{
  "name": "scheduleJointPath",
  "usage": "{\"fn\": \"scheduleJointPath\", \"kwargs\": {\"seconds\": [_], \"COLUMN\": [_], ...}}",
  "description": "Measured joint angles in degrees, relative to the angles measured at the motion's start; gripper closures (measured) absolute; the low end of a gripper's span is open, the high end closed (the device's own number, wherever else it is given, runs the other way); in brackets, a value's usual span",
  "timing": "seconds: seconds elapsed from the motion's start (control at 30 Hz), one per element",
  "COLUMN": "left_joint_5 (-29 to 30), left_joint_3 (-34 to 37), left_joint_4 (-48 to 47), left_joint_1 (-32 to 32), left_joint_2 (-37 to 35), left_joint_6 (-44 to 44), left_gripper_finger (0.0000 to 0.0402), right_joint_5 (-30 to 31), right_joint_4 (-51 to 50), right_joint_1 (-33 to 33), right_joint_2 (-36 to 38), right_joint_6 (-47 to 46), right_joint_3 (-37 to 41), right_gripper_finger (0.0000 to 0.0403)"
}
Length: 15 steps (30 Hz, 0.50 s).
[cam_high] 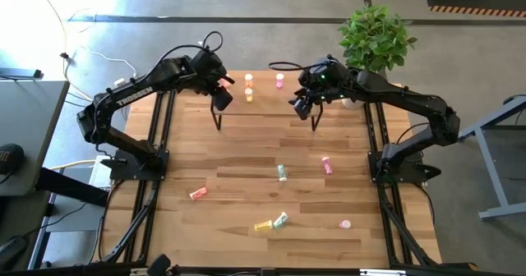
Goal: Pick and place medicine bottles onto shelf by color
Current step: Put the bottom violet pill bottle on the shelf aligned with the other violet pill bottle
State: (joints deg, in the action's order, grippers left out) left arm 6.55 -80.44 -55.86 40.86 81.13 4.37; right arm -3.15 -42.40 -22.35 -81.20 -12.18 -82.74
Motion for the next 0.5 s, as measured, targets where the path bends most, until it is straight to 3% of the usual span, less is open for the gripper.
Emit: {"fn": "scheduleJointPath", "kwargs": {"seconds": [0.27, 0.5], "left_joint_5": [-4.79, -7.92], "left_joint_3": [0.0, 0.0], "left_joint_4": [-0.08, -0.38], "left_joint_1": [-0.74, -5.68], "left_joint_2": [-3.92, -5.84], "left_joint_6": [1.45, 1.67], "left_gripper_finger": [0.0206, 0.0206], "right_joint_5": [-0.97, -0.67], "right_joint_4": [-5.91, -9.43], "right_joint_1": [3.31, 9.39], "right_joint_2": [0.28, 0.28], "right_joint_6": [-7.64, -20.93], "right_joint_3": [0.0, 0.0], "right_gripper_finger": [0.021, 0.021]}}
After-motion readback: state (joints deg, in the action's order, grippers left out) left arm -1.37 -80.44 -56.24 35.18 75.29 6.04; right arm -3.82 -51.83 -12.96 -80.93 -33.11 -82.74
